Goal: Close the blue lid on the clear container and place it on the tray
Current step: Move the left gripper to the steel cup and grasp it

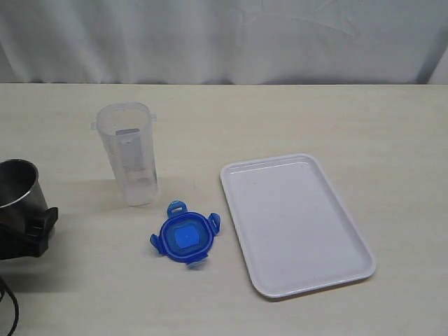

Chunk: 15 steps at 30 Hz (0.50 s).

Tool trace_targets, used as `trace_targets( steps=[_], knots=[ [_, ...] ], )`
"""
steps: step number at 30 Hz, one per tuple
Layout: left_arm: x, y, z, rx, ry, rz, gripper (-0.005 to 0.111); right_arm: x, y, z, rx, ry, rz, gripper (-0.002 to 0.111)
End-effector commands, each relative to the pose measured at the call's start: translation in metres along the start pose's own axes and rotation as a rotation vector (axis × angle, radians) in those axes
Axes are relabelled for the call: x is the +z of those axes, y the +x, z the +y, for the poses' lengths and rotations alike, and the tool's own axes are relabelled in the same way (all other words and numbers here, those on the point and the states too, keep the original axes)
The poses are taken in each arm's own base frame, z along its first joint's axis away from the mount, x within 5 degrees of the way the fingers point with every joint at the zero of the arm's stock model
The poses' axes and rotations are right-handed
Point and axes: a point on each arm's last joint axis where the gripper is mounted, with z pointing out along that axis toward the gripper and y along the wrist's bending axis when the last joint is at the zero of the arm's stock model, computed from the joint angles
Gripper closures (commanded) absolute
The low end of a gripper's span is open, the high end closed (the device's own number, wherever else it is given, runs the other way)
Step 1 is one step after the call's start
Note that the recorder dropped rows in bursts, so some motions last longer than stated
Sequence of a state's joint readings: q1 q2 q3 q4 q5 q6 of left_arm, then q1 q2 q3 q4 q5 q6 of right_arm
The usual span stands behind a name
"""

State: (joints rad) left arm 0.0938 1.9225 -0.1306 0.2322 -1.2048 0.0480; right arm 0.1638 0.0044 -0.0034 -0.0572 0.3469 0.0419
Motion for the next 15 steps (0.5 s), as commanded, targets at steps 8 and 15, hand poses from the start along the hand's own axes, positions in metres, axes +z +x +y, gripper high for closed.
trace_targets(
  steps=[8,15],
  knots=[
    [0.0071,0.0019,0.0004,0.005,0.015,-0.001,0.002,0.0,0.0008,0.0001,-0.003,-0.002,-0.002,0.104],
    [0.0071,0.0019,0.0003,0.006,0.017,-0.001,0.002,0.0,0.0008,0.0001,-0.003,-0.002,-0.002,0.104]
  ],
)
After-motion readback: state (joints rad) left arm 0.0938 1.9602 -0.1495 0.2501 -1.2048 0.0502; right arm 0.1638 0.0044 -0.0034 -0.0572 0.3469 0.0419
